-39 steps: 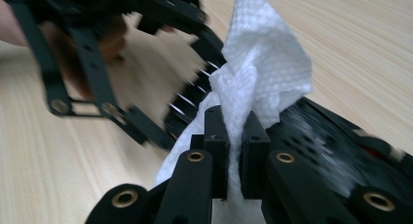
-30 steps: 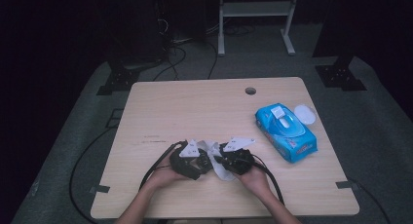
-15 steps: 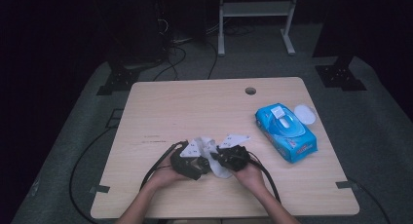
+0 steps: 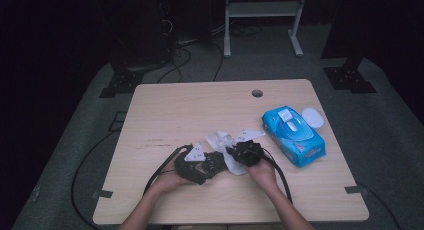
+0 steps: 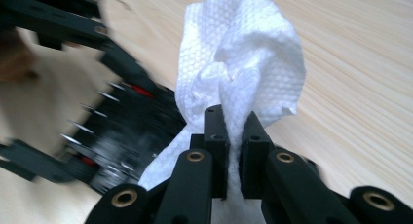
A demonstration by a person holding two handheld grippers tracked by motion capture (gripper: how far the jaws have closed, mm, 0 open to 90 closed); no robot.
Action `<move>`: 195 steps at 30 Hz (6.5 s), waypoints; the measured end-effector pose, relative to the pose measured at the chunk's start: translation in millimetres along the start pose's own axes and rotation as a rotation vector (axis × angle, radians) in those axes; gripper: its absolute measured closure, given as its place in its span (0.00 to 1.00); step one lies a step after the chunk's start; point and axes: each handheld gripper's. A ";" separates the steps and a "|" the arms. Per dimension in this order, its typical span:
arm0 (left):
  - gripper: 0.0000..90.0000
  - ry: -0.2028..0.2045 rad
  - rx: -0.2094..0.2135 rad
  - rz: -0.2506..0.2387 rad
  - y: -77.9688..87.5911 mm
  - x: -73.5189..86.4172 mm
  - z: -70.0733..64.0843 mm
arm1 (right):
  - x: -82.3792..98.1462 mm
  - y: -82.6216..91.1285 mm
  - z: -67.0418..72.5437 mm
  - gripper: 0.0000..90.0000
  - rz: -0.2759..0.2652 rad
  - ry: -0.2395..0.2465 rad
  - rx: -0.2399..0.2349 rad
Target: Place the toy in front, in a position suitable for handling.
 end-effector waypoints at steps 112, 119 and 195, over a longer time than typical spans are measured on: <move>0.27 0.009 -0.006 0.000 1.7 1.5 1.7 | -11.1 -12.0 35.2 0.94 -0.030 0.066 -0.123; 0.27 0.006 -0.002 -0.002 1.7 2.0 2.4 | -3.0 -2.9 5.3 0.93 0.003 0.039 -0.025; 0.28 0.567 0.178 -0.148 10.7 21.2 48.0 | 34.1 31.7 -11.2 0.93 0.043 0.004 -0.091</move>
Point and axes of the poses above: each handheld gripper's, and its own axes: y roughly backward along the jaws, x roughly out of its underside, z roughly to its left, and after that the axes turned 2 degrees about -y, right-handed
